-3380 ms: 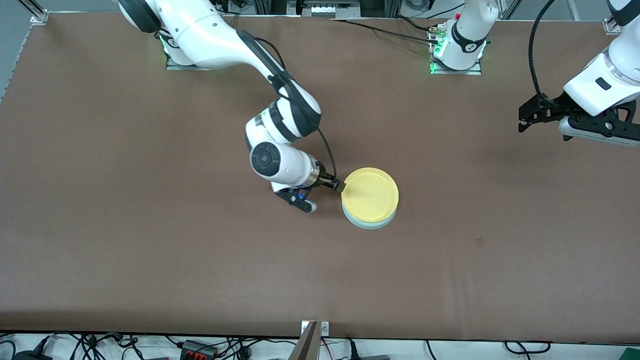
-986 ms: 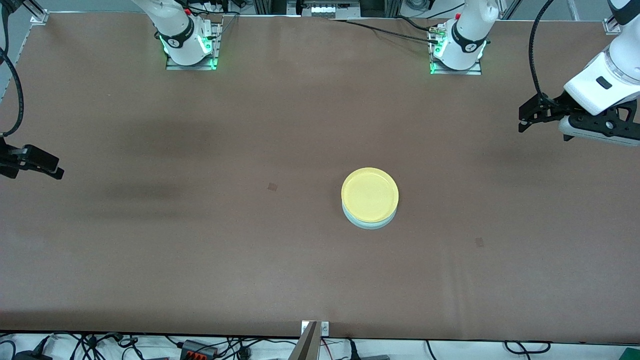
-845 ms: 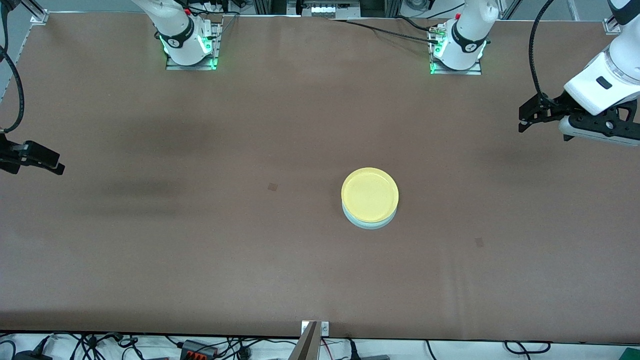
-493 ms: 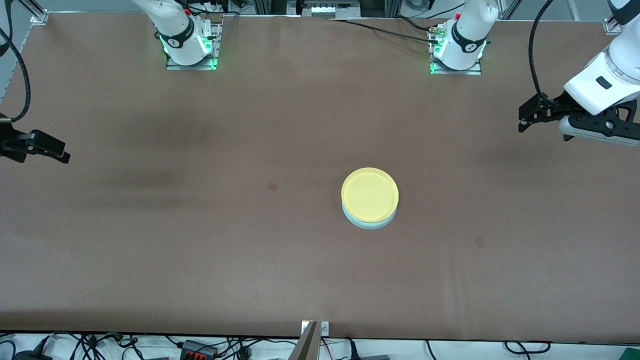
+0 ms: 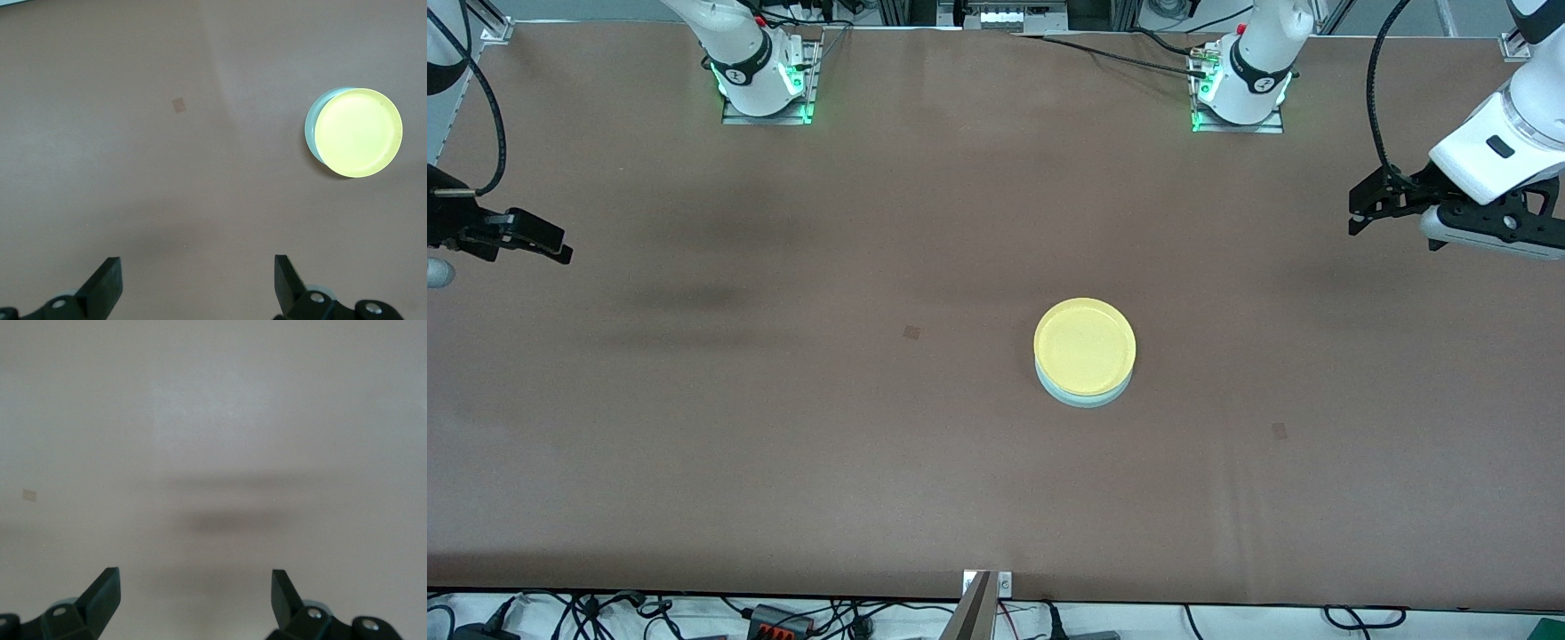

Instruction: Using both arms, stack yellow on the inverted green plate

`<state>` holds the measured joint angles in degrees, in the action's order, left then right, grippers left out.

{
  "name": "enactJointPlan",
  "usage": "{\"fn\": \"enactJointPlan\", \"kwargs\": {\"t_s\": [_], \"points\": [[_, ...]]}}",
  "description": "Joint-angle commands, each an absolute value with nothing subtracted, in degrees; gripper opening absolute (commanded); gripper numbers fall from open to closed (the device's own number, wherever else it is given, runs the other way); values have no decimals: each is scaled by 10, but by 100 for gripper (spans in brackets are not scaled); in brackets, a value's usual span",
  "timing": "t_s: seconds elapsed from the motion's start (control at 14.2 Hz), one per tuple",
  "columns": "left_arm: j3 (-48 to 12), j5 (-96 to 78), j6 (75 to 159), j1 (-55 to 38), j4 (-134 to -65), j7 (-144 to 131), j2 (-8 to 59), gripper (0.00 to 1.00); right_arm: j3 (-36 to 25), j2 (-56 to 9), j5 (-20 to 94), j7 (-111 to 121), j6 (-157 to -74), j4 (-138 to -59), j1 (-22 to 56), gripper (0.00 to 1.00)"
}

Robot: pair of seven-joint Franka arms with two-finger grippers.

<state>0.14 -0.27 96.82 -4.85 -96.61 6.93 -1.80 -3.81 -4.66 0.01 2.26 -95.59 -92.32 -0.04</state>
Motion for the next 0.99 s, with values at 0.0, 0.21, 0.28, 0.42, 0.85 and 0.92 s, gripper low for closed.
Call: {"fn": "enactJointPlan", "kwargs": {"t_s": [0.0,0.21,0.28,0.42,0.85,0.92], "points": [[5,-12,958,-53,-949,69,-11,100,-26,-2,-14,14,-976,-983,-8,100],[5,-13,958,-52,-950,68,-11,100,-24,7,-19,15,-976,-989,-7,100],[6,-13,957,-51,-950,68,-11,100,-22,6,-30,14,-977,-989,-5,100],[6,-13,957,-51,-950,67,-11,100,-22,5,-33,10,-978,-990,7,100],[6,-12,957,-51,-950,67,-11,100,-23,4,-33,11,-978,-985,7,100],[6,-12,957,-51,-950,66,-11,100,-23,4,-33,12,-978,-982,7,100]]}}
